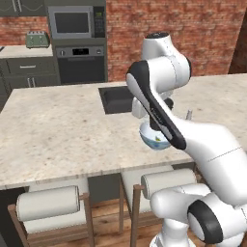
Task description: There is a bowl on the dining counter. Grab a lemon wedge from the fridge and place it in the bowl. Then get the liquor bottle and glass cup from the cabinet and place them next to the bowl.
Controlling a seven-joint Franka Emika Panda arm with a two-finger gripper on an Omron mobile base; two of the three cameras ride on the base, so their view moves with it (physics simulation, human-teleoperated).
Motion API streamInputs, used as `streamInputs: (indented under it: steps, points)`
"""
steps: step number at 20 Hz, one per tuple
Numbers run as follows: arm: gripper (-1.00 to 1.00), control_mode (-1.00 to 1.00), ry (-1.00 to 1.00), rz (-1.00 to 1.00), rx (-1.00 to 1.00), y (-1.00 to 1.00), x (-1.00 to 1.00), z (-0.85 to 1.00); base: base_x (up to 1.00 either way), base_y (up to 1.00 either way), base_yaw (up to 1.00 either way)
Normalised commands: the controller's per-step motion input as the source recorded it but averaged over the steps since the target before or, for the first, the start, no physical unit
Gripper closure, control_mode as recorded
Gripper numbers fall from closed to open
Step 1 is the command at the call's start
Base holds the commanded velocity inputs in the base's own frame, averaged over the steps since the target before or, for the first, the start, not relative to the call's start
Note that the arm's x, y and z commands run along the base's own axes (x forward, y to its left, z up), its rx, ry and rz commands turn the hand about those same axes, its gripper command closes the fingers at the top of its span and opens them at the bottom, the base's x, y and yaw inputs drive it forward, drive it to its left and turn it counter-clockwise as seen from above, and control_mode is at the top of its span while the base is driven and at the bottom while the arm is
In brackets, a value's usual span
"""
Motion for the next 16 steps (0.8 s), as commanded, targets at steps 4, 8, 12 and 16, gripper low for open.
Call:
streamInputs:
  steps: [4, 8, 12, 16]
  points:
    - [1.0, -1.0, 0.19, 0.09, 0.0, 0.0, 0.93, -0.66, 0.0, 0.0, 0.0]
    - [1.0, -1.0, 0.15, 0.02, 0.0, 0.07, 0.95, -0.79, 0.0, 0.0, 0.0]
    - [1.0, -1.0, 0.08, 0.0, 0.0, 0.08, 0.8, -0.75, 0.0, 0.0, 0.0]
    - [1.0, -1.0, 0.03, 0.0, 0.0, 0.16, 0.62, -0.56, 0.0, 0.0, 0.0]
